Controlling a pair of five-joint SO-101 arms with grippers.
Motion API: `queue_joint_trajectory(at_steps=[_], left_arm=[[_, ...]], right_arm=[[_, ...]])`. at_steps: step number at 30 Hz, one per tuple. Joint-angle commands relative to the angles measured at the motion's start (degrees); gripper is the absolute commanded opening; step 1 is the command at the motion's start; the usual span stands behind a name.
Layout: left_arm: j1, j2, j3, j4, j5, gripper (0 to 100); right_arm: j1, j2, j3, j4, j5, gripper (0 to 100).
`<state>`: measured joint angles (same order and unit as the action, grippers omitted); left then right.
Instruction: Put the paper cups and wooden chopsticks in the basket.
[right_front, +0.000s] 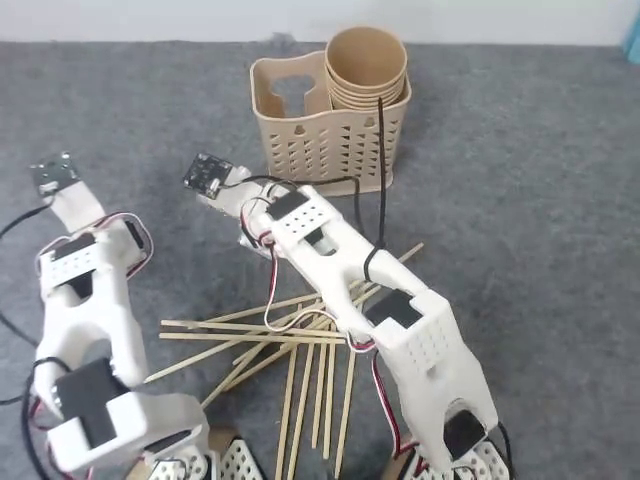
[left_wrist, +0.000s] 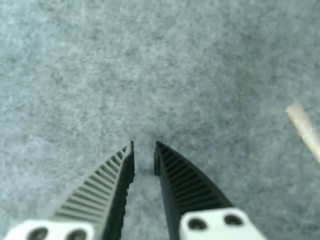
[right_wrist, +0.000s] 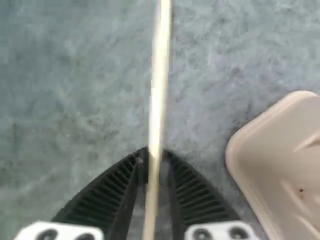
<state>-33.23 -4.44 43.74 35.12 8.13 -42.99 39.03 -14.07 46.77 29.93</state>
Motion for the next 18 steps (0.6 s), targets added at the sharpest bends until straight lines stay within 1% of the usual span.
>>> queue_joint_trajectory(at_steps=[1,6,10,13,15,18], left_arm=[[-0.3,-0.4,-2.2,0.2,0.5,7],[-0.3,-0.4,-2.1,0.2,0.5,7],[-0.3,-0.4,-2.1,0.2,0.5,7],[-0.3,-0.4,-2.1,0.2,0.5,7],[-0.3,-0.4,-2.1,0.2,0.5,7],[-0.3,-0.4,-2.1,0.2,0.5,7]], right_arm=[[-1.5,-1.6,-2.6,5.5,3.3,0.3],[-1.6,-6.8,-1.8,11.6,-0.4,0.9],[-1.4,-15.3,4.9,10.6,-2.6,0.9],[-1.5,-25.4,14.9,6.8,-2.8,0.9],[-1.6,-34.2,23.8,2.2,-2.8,0.9],[-1.7,-50.6,39.3,-7.5,-2.8,0.8]])
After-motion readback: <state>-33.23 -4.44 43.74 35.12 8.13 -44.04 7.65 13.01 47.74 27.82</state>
